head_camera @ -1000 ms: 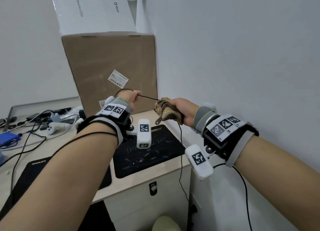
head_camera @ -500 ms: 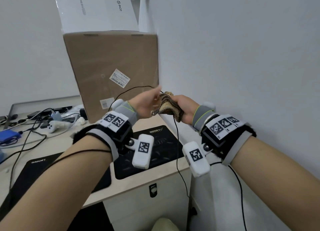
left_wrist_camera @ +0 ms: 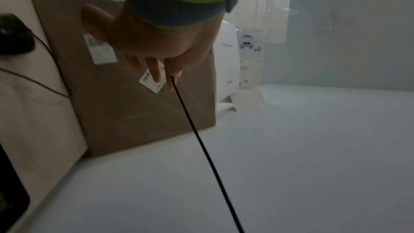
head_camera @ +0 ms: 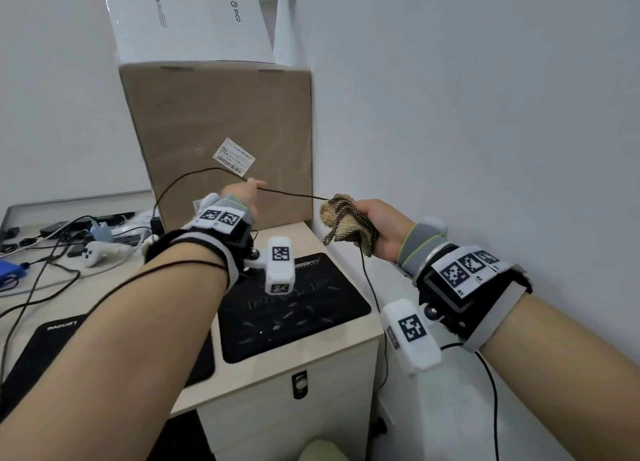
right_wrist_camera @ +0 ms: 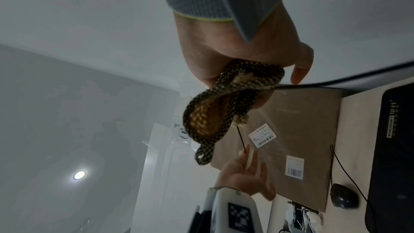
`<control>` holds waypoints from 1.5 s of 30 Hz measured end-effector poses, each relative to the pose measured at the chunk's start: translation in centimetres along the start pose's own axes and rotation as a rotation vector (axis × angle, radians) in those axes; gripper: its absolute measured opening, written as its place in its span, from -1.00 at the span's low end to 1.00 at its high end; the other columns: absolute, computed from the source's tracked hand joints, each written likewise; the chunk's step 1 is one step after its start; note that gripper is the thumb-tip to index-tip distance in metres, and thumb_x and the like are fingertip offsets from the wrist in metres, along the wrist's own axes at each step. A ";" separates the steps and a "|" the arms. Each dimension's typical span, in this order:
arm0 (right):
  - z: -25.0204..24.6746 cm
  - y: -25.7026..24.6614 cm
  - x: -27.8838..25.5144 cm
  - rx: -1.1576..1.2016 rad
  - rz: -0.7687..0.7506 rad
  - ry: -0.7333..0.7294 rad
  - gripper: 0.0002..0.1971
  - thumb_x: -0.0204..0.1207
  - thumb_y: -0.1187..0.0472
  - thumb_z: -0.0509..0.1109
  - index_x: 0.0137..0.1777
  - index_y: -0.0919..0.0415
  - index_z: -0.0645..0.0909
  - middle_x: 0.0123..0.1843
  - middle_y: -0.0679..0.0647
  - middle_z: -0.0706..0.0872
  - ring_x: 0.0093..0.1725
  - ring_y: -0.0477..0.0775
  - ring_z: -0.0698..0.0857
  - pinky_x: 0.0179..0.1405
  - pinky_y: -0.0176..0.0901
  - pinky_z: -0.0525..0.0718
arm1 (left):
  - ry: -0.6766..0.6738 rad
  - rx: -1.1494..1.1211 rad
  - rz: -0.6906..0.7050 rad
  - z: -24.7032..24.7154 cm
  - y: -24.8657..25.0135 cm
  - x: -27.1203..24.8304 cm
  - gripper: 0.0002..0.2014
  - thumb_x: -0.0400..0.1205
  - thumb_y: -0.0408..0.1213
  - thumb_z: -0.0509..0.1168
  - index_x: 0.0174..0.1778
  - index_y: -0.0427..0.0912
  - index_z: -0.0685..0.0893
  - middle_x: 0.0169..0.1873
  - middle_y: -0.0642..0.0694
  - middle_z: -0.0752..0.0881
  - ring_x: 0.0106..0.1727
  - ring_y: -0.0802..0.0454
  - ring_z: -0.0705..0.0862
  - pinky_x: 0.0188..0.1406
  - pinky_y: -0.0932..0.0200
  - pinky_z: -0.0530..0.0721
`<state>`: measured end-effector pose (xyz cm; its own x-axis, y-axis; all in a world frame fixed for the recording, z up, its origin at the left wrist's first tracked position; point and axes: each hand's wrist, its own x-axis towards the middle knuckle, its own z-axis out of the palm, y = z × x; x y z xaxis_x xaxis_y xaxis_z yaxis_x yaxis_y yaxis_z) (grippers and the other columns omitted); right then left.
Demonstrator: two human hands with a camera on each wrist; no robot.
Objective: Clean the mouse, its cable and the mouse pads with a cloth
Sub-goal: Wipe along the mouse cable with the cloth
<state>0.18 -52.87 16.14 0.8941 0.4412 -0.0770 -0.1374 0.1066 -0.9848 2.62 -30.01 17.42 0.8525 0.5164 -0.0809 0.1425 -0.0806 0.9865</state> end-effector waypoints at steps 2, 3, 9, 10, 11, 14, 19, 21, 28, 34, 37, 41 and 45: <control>-0.6 -0.2 -0.1 0.007 -0.008 -0.002 -0.62 0.72 0.31 -0.01 -0.29 0.29 0.51 -0.72 -0.03 0.65 -0.76 -0.18 0.61 -0.81 -0.48 0.45 | 0.037 -0.035 -0.022 -1.4 -0.1 0.1 -0.58 0.73 -0.21 0.08 0.51 -0.24 0.47 0.58 -0.23 0.37 0.60 -0.18 0.34 0.52 0.01 0.38; -0.7 -0.3 0.1 0.021 -0.006 0.002 -0.63 0.72 0.31 -0.01 -0.28 0.29 0.51 -0.70 -0.02 0.66 -0.75 -0.18 0.62 -0.80 -0.48 0.46 | 0.056 -0.042 -0.016 -2.0 -0.2 0.6 -0.56 0.74 -0.18 0.06 0.53 -0.24 0.43 0.58 -0.22 0.37 0.60 -0.17 0.34 0.51 0.03 0.40; -0.3 -0.9 1.6 0.171 0.002 0.014 -0.64 0.72 0.29 -0.01 -0.17 0.32 0.58 -0.56 0.07 0.76 -0.60 -0.09 0.74 -0.64 -0.38 0.66 | -0.075 -0.130 -0.091 -0.8 0.1 -1.4 -0.28 0.63 0.30 -0.03 0.60 -0.10 0.32 0.59 -0.05 0.36 0.64 -0.04 0.24 0.63 -0.04 0.09; -0.1 -1.0 1.9 0.204 0.004 0.023 -0.64 0.72 0.27 0.00 -0.15 0.32 0.59 -0.55 0.07 0.77 -0.58 -0.09 0.75 -0.61 -0.37 0.69 | -0.187 -0.081 -0.092 -0.1 0.2 -2.1 -0.25 0.61 0.33 -0.05 0.59 -0.12 0.35 0.59 -0.06 0.36 0.66 -0.06 0.20 0.64 -0.12 0.01; 0.2 -1.1 2.2 0.222 0.005 0.027 -0.65 0.72 0.26 0.00 -0.13 0.31 0.59 -0.53 0.07 0.78 -0.56 -0.08 0.76 -0.56 -0.36 0.72 | -0.299 -0.016 -0.089 0.8 0.4 -2.9 -0.23 0.60 0.36 -0.08 0.54 -0.13 0.42 0.57 -0.07 0.39 0.65 -0.07 0.21 0.64 -0.17 -0.02; 1.3 -0.8 3.1 0.225 0.018 0.015 -0.67 0.71 0.26 0.01 -0.11 0.27 0.60 -0.50 0.05 0.79 -0.52 -0.10 0.77 -0.51 -0.39 0.73 | -0.549 0.084 -0.124 3.8 1.0 -4.9 -0.41 0.63 0.32 -0.07 0.08 -0.07 0.65 0.16 0.01 0.69 0.26 0.05 0.56 0.48 0.00 0.38; 2.1 0.0 3.3 0.222 0.026 0.047 -0.70 0.71 0.29 0.00 -0.12 0.30 0.54 -0.55 0.09 0.76 -0.57 -0.07 0.75 -0.57 -0.38 0.69 | -0.432 -0.110 -0.136 7.1 1.7 -4.7 -0.70 0.71 -0.22 0.15 -0.34 -0.18 0.55 -0.73 -0.02 0.68 -0.74 0.14 0.64 -0.82 0.38 0.53; 2.1 0.3 3.2 0.233 0.033 0.043 -0.69 0.71 0.31 -0.02 -0.11 0.30 0.54 -0.55 0.09 0.76 -0.58 -0.07 0.75 -0.60 -0.38 0.68 | -0.368 -0.194 -0.114 7.3 1.7 -3.5 -0.69 0.73 -0.32 0.11 -0.35 -0.21 0.55 -0.76 -0.01 0.66 -0.74 0.15 0.63 -0.66 0.31 0.63; 2.0 -0.5 2.2 0.219 0.018 0.054 -0.66 0.71 0.33 -0.02 -0.13 0.32 0.57 -0.58 0.06 0.75 -0.63 -0.10 0.72 -0.69 -0.40 0.61 | -0.231 -0.217 -0.029 5.2 1.3 0.4 -0.26 0.73 -0.42 0.06 -0.87 -0.13 0.60 -0.73 0.04 0.60 -0.37 0.19 0.43 -0.40 0.39 0.52; 0.9 -1.5 0.5 0.101 0.012 0.006 -0.61 0.71 0.32 -0.03 -0.29 0.28 0.52 -0.69 -0.02 0.67 -0.73 -0.17 0.64 -0.81 -0.50 0.45 | -0.019 -0.173 -0.120 -1.0 -0.3 4.7 -0.59 0.77 -0.40 -0.05 -0.45 -0.19 0.34 -0.97 0.06 0.41 -0.43 0.16 0.28 -0.22 0.35 0.49; 0.8 -1.5 0.4 0.076 0.017 -0.016 -0.61 0.71 0.30 -0.01 -0.32 0.25 0.51 -0.70 -0.04 0.66 -0.73 -0.20 0.63 -0.80 -0.53 0.44 | 0.065 -0.314 -0.140 -3.1 -1.1 4.7 -0.65 0.76 -0.33 -0.05 -0.14 -0.34 0.61 -0.27 -0.18 0.74 -0.19 0.07 0.54 0.17 0.43 0.51; 1.5 -1.6 1.0 0.104 0.006 -0.003 -0.61 0.72 0.29 -0.02 -0.30 0.26 0.51 -0.69 -0.02 0.67 -0.74 -0.18 0.63 -0.80 -0.51 0.45 | -0.149 -0.846 -0.219 -3.3 -1.2 0.4 -0.28 0.57 0.17 0.20 0.46 -0.36 0.40 0.62 -0.08 0.29 0.67 -0.06 0.17 0.64 -0.26 0.01; 2.6 -1.5 1.5 0.141 0.013 0.013 -0.59 0.73 0.28 -0.05 -0.32 0.25 0.48 -0.75 -0.01 0.62 -0.78 -0.16 0.59 -0.83 -0.51 0.42 | -0.461 -0.186 -0.224 1.5 1.0 -4.3 -0.40 0.65 0.29 -0.12 0.13 -0.08 0.63 0.11 0.04 0.69 0.21 0.07 0.57 0.47 -0.12 0.17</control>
<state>0.64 -49.98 17.87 0.8973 0.4315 -0.0927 -0.2068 0.2255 -0.9520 -0.16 -33.62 18.53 0.9496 0.0732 -0.3048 0.2902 0.1627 0.9430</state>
